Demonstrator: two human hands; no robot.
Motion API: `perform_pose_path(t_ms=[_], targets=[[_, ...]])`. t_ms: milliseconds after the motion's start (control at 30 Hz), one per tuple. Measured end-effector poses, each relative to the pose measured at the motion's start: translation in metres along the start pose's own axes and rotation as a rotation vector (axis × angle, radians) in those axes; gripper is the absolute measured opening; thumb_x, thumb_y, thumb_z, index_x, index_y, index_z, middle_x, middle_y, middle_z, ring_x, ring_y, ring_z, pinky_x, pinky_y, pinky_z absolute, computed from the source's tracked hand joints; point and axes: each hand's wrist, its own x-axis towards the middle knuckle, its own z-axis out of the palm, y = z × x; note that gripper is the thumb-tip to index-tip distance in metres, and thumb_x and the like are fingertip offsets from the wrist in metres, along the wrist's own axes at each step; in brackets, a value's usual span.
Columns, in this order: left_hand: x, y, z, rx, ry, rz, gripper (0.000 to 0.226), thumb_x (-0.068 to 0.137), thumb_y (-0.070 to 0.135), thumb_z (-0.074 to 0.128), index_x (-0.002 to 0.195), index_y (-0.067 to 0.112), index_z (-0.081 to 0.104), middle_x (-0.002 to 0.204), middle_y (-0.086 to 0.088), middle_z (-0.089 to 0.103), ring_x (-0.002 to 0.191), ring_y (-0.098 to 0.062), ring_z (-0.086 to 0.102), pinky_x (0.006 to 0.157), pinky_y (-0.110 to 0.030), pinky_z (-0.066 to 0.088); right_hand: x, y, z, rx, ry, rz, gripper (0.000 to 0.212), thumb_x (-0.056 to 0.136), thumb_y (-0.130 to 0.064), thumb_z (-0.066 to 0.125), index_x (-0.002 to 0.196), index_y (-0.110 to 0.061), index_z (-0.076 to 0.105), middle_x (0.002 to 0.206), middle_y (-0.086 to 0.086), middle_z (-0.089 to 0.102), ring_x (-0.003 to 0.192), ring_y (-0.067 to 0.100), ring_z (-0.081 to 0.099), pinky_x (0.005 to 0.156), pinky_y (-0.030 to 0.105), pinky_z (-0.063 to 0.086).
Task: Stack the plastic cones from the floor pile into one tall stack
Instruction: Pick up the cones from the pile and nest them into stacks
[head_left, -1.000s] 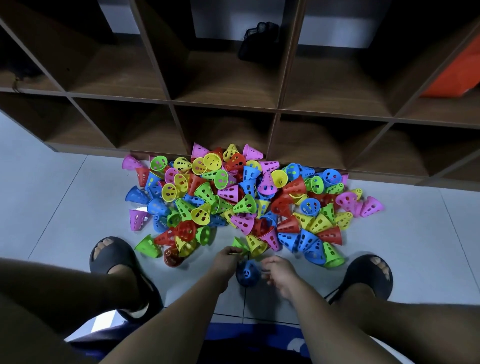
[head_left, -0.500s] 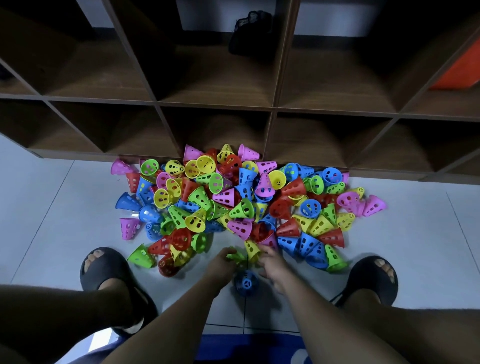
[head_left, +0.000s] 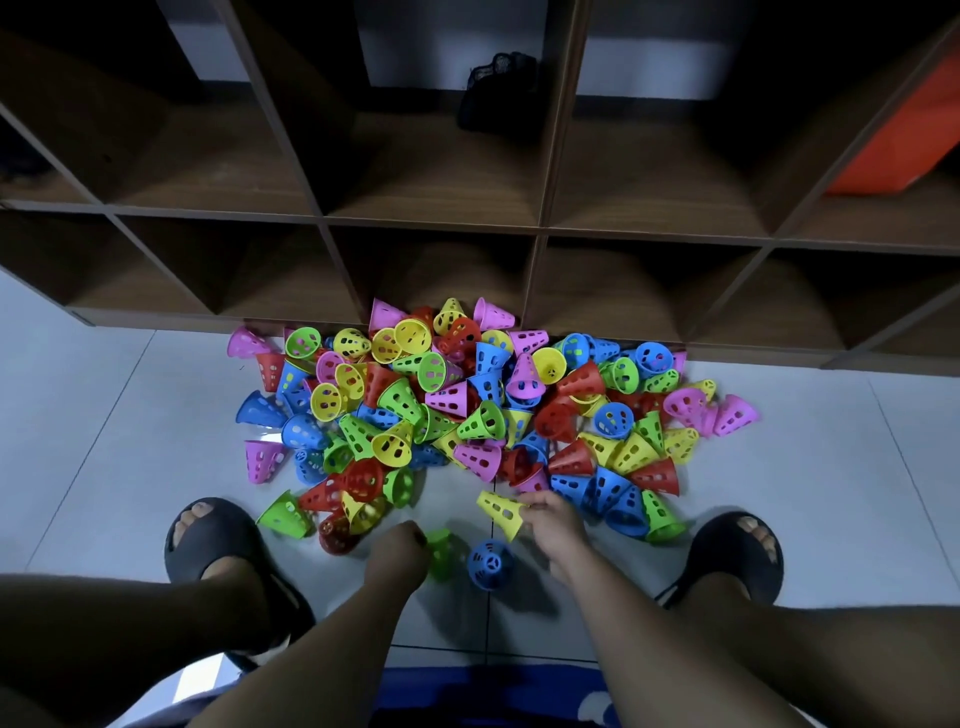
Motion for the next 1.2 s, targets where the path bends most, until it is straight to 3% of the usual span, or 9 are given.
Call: perform_pose_path(t_ms=[100, 167, 233, 467, 600, 833, 967, 1100, 1200], targets=[[-0.008, 0.000, -0.004, -0.264, 0.033, -0.060, 0.009, 0.100, 0.026, 0.069, 0.095, 0.018, 0.071, 0.087, -0.002, 0.070, 0.075, -0.016, 0.065, 0.062, -0.031, 0.057, -0.010, -0.008, -0.006, 0.066, -0.021, -0.011, 0.019, 0.097, -0.007, 0.064, 0.104, -0.023, 0.073, 0.111, 0.003, 0.074, 0.095, 0.022, 0.070, 0.082, 0.038, 0.062], [-0.013, 0.006, -0.008, -0.445, 0.058, -0.114, 0.013, 0.101, 0.029, 0.070, 0.095, 0.018, 0.071, 0.084, -0.003, 0.068, 0.068, -0.016, 0.059, 0.051, -0.026, 0.043, -0.018, -0.014, -0.008, 0.190, -0.059, 0.026, 0.022, 0.099, -0.002, 0.061, 0.112, -0.019, 0.068, 0.111, 0.007, 0.075, 0.080, 0.018, 0.066, 0.059, 0.027, 0.049], [-0.015, 0.010, -0.008, -0.568, 0.079, -0.141, 0.014, 0.101, 0.032, 0.070, 0.096, 0.019, 0.069, 0.084, -0.004, 0.067, 0.065, -0.017, 0.054, 0.050, -0.025, 0.037, -0.025, -0.017, -0.009, 0.300, -0.104, 0.083, 0.023, 0.100, 0.000, 0.058, 0.117, -0.015, 0.064, 0.111, 0.010, 0.076, 0.070, 0.016, 0.061, 0.054, 0.025, 0.040], [-0.030, 0.016, -0.022, -1.194, -0.020, -0.232, 0.019, 0.104, 0.025, 0.066, 0.112, 0.009, 0.070, 0.107, -0.013, 0.071, 0.090, -0.025, 0.059, 0.067, -0.034, 0.042, -0.046, -0.004, -0.013, 0.272, -0.253, 0.213, 0.022, 0.105, -0.004, 0.051, 0.121, -0.007, 0.066, 0.091, 0.008, 0.064, 0.066, 0.014, 0.052, 0.056, 0.026, 0.036], [-0.050, 0.028, -0.035, -1.341, -0.176, -0.224, 0.021, 0.104, 0.028, 0.065, 0.117, 0.011, 0.069, 0.111, -0.005, 0.068, 0.104, -0.023, 0.060, 0.084, -0.038, 0.045, -0.044, 0.011, -0.008, 0.146, -0.251, 0.279, 0.018, 0.105, -0.007, 0.053, 0.118, -0.001, 0.064, 0.078, 0.008, 0.057, 0.063, 0.015, 0.052, 0.053, 0.026, 0.037], [-0.059, 0.040, -0.035, -1.217, -0.418, -0.086, 0.030, 0.106, 0.027, 0.062, 0.127, 0.009, 0.072, 0.112, -0.006, 0.063, 0.095, -0.021, 0.054, 0.075, -0.030, 0.044, -0.040, 0.029, 0.007, 0.067, -0.138, 0.282, 0.016, 0.104, -0.009, 0.050, 0.110, -0.004, 0.064, 0.096, 0.017, 0.071, 0.067, 0.024, 0.065, 0.051, 0.030, 0.053], [-0.061, 0.037, -0.023, -1.032, -0.483, -0.030, 0.025, 0.104, 0.027, 0.063, 0.119, 0.015, 0.079, 0.107, -0.006, 0.068, 0.094, -0.022, 0.051, 0.071, -0.029, 0.041, -0.043, 0.034, 0.008, 0.083, -0.150, 0.317, 0.016, 0.104, -0.011, 0.051, 0.110, -0.006, 0.064, 0.103, 0.021, 0.073, 0.084, 0.033, 0.073, 0.063, 0.039, 0.063], [-0.056, 0.024, -0.006, -0.900, -0.385, -0.054, 0.021, 0.100, 0.031, 0.068, 0.108, 0.016, 0.080, 0.113, -0.011, 0.076, 0.094, -0.024, 0.059, 0.071, -0.033, 0.040, -0.041, 0.038, 0.006, 0.105, -0.197, 0.384, 0.028, 0.105, -0.015, 0.042, 0.112, -0.006, 0.068, 0.098, 0.021, 0.078, 0.080, 0.034, 0.075, 0.064, 0.038, 0.063], [-0.053, 0.021, 0.001, -0.892, -0.294, -0.087, 0.022, 0.102, 0.031, 0.067, 0.107, 0.013, 0.078, 0.113, -0.013, 0.077, 0.095, -0.024, 0.065, 0.070, -0.033, 0.039, -0.037, 0.035, 0.008, 0.193, -0.195, 0.393, 0.028, 0.107, -0.015, 0.040, 0.112, -0.008, 0.067, 0.099, 0.019, 0.078, 0.089, 0.034, 0.077, 0.082, 0.046, 0.065]])
